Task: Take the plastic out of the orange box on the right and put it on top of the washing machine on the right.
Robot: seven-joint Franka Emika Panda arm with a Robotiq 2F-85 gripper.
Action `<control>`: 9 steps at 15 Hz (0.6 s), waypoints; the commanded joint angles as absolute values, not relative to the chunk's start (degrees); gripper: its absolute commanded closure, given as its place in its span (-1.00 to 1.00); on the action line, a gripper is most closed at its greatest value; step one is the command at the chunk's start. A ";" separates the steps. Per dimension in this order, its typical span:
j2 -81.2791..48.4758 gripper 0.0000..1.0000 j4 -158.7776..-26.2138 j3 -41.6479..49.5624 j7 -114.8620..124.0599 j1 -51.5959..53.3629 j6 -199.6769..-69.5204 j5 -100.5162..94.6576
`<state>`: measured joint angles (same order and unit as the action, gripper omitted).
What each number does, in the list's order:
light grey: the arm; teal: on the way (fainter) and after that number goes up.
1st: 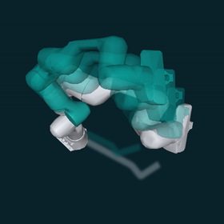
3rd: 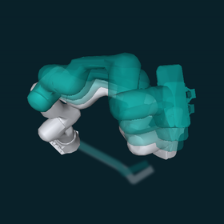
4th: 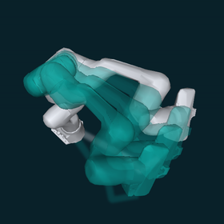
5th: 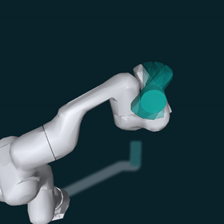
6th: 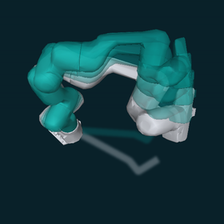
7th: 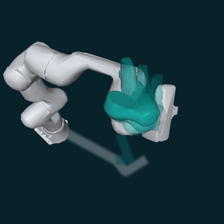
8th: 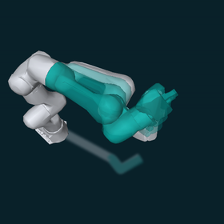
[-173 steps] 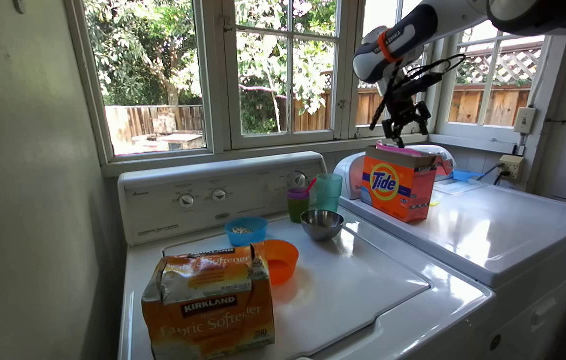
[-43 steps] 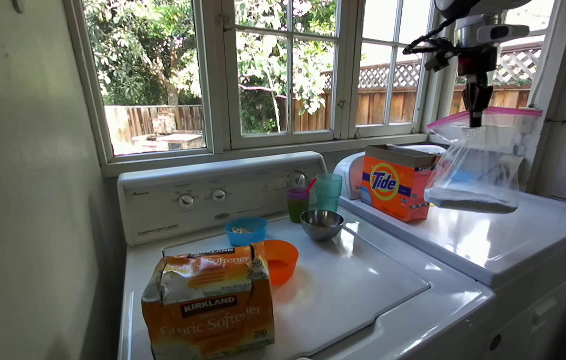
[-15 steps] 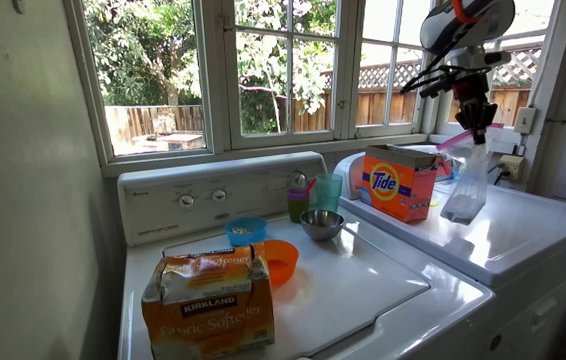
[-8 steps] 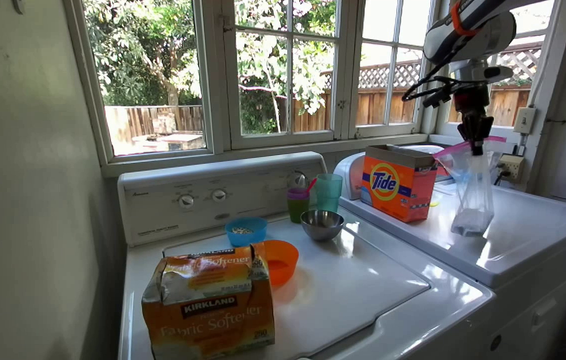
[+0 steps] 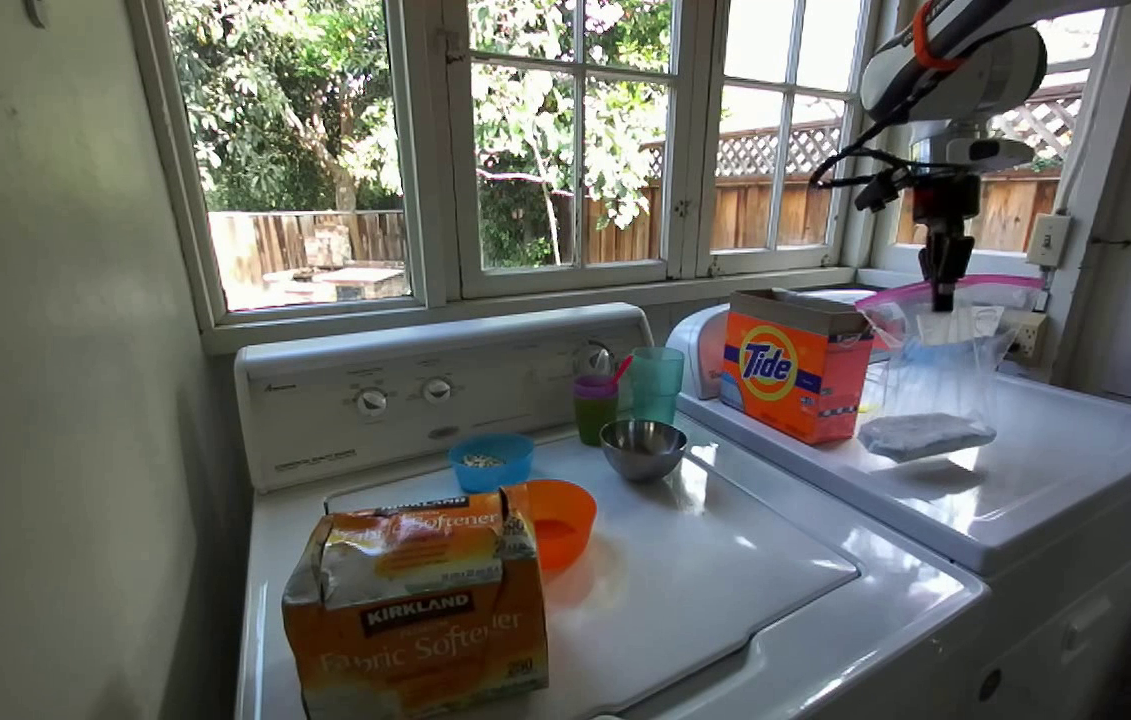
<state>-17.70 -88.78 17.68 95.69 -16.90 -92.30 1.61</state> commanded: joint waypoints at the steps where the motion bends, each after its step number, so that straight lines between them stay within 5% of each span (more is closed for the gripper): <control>1: -20.15 0.99 -85.65 17.94 96.97 -16.58 -90.67 0.89; 9: -22.11 0.99 -84.43 17.87 92.87 -15.64 -90.37 -4.85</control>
